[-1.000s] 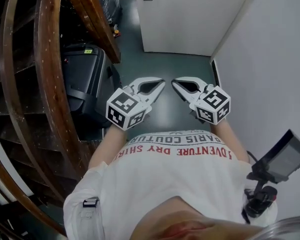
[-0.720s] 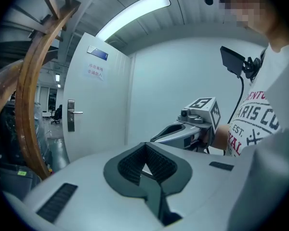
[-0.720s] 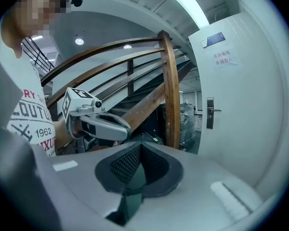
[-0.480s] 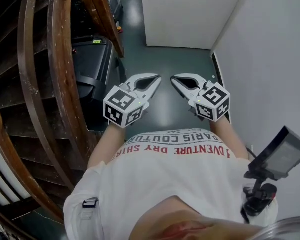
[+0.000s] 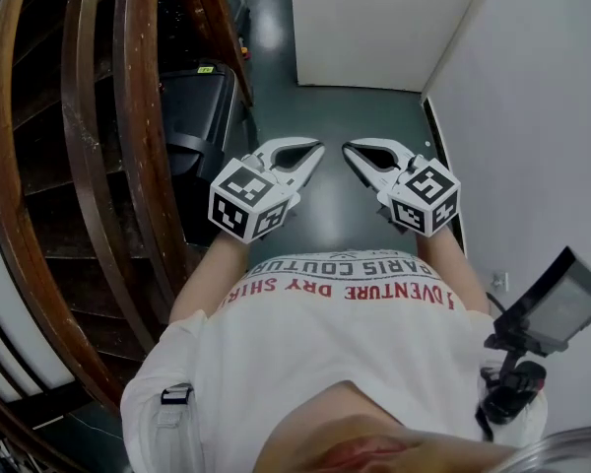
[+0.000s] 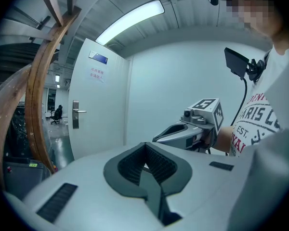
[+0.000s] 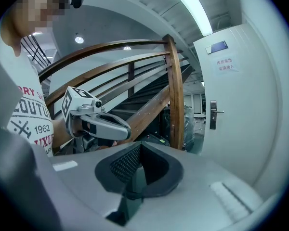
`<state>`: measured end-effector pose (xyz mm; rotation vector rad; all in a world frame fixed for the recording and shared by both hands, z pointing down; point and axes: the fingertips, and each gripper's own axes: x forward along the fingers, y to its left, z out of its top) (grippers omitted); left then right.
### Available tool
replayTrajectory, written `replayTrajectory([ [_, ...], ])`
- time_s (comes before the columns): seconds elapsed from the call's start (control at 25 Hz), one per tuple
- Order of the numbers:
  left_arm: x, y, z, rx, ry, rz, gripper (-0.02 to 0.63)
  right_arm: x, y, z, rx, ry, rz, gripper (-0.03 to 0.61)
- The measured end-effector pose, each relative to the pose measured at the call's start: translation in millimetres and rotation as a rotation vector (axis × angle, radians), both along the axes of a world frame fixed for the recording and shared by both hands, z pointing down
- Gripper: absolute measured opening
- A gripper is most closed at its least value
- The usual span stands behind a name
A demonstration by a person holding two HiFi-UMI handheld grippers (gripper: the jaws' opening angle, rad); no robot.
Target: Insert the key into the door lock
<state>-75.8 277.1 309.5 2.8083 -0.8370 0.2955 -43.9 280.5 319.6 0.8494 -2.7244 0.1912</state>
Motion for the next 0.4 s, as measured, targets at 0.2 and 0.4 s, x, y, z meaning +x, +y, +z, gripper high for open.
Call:
replayTrajectory([
  [0.2, -4.6, 0.8, 3.8, -0.011, 0.0, 0.002, 0.002, -4.3, -0.7, 2.9, -0.003, 0.002, -0.001, 0.002],
  [0.4, -11.1, 3.9, 8.8, -0.023, 0.003, 0.0, 0.002, -10.7, 5.0, 8.8, -0.015, 0.01, 0.001, 0.002],
])
